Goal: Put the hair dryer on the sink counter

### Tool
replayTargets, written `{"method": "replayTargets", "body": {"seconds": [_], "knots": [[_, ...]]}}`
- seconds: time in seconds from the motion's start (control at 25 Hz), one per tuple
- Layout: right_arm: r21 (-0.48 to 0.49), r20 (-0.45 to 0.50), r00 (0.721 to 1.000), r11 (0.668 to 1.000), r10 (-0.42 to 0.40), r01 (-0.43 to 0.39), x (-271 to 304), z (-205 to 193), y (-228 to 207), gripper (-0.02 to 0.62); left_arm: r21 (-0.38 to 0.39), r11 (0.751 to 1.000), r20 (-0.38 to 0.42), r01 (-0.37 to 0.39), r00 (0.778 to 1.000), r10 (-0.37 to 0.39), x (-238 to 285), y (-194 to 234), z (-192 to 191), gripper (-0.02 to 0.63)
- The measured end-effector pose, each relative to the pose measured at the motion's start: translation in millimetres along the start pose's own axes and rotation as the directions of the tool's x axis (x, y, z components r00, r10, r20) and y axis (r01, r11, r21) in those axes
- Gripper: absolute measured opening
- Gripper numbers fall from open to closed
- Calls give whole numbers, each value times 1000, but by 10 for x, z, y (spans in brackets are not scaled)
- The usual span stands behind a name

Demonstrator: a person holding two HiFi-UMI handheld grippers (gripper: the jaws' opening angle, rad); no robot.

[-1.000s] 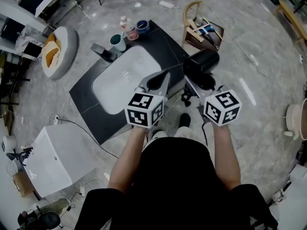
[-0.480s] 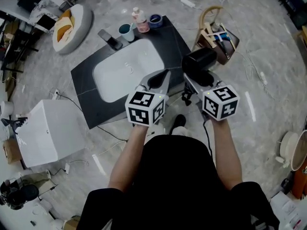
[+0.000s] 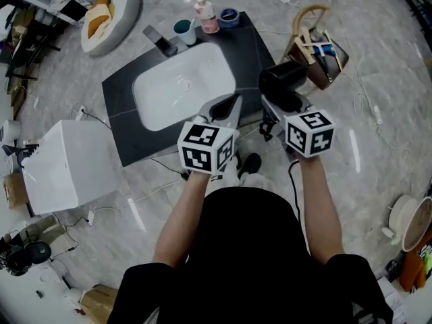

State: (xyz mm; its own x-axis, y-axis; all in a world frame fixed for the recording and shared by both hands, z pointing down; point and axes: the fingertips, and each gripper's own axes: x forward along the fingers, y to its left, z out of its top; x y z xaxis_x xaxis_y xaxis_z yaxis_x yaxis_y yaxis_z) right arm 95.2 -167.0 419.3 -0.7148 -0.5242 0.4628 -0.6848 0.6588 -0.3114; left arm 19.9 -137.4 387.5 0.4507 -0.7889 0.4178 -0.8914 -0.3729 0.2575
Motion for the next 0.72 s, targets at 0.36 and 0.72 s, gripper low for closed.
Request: {"method": "replayTargets", "body": {"seconds": [0.36, 0.72], "knots": [[-1, -55, 998, 1000, -12, 12, 397, -76, -205, 173, -46, 999, -35, 17, 999, -18, 335, 206, -81, -2], [-1, -148, 988, 999, -41, 41, 875, -155, -464, 173, -89, 995, -77, 41, 996, -48, 746, 530, -100, -2]]}}
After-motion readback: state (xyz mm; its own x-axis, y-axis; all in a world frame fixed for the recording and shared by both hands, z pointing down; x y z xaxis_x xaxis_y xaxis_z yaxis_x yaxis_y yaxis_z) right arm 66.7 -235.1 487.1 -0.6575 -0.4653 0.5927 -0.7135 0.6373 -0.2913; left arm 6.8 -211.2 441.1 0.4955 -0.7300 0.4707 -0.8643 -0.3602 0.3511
